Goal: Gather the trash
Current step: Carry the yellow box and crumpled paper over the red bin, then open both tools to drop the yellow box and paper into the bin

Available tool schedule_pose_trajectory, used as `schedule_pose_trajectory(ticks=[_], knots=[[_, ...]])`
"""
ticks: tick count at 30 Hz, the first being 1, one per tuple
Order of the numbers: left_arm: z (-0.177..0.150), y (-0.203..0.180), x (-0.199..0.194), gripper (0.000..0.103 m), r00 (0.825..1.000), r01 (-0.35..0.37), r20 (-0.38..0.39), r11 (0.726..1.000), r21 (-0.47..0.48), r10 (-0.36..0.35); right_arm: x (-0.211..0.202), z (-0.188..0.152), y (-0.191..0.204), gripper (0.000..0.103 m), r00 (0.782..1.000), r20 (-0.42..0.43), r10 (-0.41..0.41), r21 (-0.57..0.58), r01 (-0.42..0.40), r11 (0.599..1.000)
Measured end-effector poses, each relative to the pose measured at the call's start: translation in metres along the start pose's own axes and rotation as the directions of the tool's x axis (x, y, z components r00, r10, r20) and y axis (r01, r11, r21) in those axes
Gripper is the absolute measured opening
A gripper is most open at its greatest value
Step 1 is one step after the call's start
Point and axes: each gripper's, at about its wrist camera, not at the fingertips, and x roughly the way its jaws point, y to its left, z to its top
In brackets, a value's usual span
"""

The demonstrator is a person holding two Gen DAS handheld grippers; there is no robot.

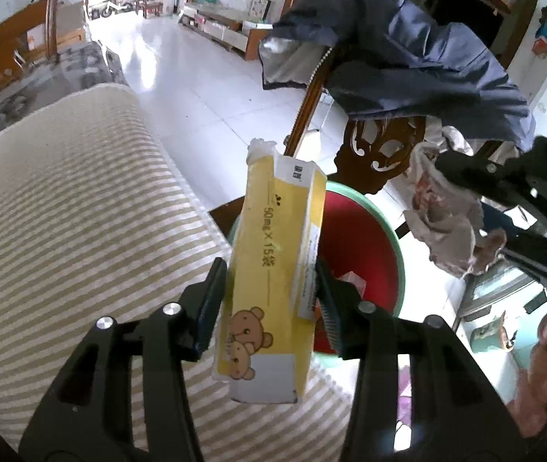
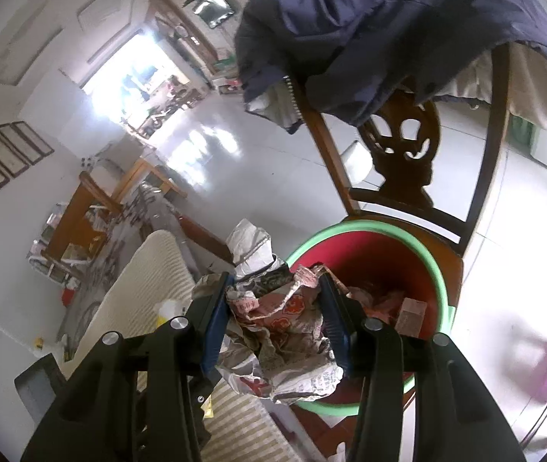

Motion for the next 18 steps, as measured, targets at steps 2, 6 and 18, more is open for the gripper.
schedule_pose_trajectory(ticks=[2,6,18], knots=[[0.001,-0.001,0.001,0.065,1.000,0.001,0.004,1.000,-0.010,-0.001,-0.001,0.002,-0.004,0.069,1.000,0.017,-0.012,0.024,0.011,1.000],[-0.004,-0.001,-0.014,0.078,0.998,-0.022,0.066,1.000,-0.016,0.023,-0.003,0.004,-0.002,0.072,0.999,0.044,-0.028,0.005,0.027,1.000],[-0.031,0.049,-0.154,0.097,0.897,-0.139,0.406,0.983,-0.120,0.176,-0.045,-0.026,0.085,0.097,0.938,0.296,0.181,-0.376,-0.060,0.925]])
